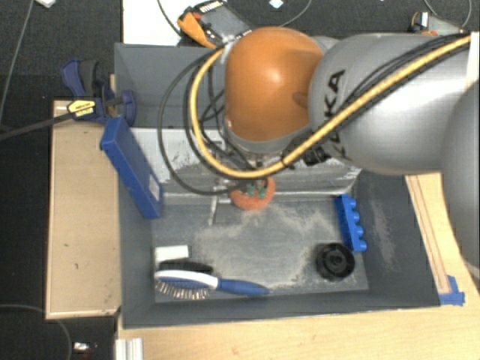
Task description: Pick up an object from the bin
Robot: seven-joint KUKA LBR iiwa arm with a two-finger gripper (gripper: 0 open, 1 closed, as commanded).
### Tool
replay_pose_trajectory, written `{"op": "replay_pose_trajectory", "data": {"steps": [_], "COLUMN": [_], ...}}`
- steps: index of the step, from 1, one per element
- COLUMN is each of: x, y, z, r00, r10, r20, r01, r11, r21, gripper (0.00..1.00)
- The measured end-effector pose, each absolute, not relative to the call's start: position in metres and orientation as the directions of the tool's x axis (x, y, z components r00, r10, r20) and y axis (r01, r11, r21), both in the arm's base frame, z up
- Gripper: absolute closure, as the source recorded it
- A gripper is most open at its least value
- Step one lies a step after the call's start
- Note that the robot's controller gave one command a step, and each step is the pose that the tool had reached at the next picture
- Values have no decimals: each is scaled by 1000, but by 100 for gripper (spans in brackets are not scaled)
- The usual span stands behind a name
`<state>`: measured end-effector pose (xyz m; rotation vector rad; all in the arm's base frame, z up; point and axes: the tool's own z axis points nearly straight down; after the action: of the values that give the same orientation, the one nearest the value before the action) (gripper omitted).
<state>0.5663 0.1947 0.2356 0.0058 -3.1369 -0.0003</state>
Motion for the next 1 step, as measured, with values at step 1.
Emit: {"op": "replay_pose_trajectory", "data": {"steps": [1], "x": [568], "y": [193], "z": [241], "r00": [-1000], "r10": [3], "r20": [-3], "r01": [3], "r11": [1000], "r21": [2], "gripper": [0]}}
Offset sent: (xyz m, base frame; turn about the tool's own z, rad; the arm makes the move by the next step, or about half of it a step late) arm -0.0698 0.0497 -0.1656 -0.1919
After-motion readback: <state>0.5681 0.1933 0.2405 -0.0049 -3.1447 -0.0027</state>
